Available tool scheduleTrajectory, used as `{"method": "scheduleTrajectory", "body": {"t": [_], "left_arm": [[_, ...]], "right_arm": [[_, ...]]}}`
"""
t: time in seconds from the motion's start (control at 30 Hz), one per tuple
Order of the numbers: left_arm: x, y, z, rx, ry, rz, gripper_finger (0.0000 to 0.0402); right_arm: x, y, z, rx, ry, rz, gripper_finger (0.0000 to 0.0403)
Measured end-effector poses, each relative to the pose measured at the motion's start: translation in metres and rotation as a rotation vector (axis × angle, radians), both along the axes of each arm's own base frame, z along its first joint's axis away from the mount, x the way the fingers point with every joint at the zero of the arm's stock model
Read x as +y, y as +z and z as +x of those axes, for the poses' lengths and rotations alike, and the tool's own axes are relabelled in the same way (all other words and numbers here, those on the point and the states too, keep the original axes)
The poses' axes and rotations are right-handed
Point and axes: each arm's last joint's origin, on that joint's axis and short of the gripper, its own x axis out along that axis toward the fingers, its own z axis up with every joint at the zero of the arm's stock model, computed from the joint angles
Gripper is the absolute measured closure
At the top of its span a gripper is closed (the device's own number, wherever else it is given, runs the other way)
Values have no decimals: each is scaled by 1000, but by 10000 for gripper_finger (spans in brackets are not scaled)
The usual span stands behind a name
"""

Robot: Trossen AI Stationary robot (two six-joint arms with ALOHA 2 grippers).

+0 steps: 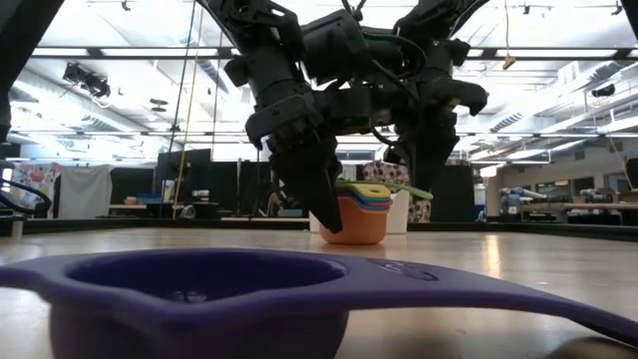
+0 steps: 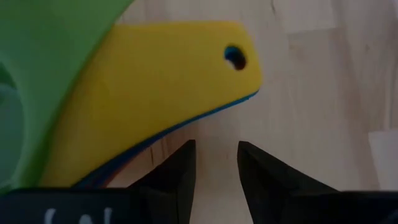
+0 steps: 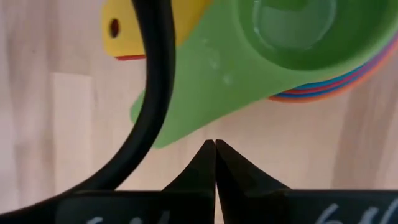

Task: Nest measuring cups in basket
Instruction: Stack the green measuring cup on the yellow measuring cup

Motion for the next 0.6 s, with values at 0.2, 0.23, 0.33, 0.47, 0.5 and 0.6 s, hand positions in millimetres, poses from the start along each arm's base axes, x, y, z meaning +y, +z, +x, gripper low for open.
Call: {"method": "scheduleTrajectory", "body": {"t": [0.2, 0.23, 0.33, 0.47, 0.5, 0.6], "left_arm": [[-1, 1, 5, -58, -5, -6, 278], [-1, 1, 5, -65, -6, -6, 278], [-1, 2, 7, -84, -12, 7, 278], [-1, 3, 9, -110, -22, 23, 278], [-1, 3, 9, -114, -22, 24, 278], [-1, 3, 9, -117, -20, 27, 278]], "right_arm": [[3, 1, -1, 5, 22, 88, 398], [3, 1, -2, 5, 25, 98, 398], [4, 1, -2, 1, 36, 135, 398], [5, 2, -2, -4, 52, 163, 398], [5, 2, -2, -6, 59, 163, 398], [5, 2, -2, -9, 69, 162, 398]]}}
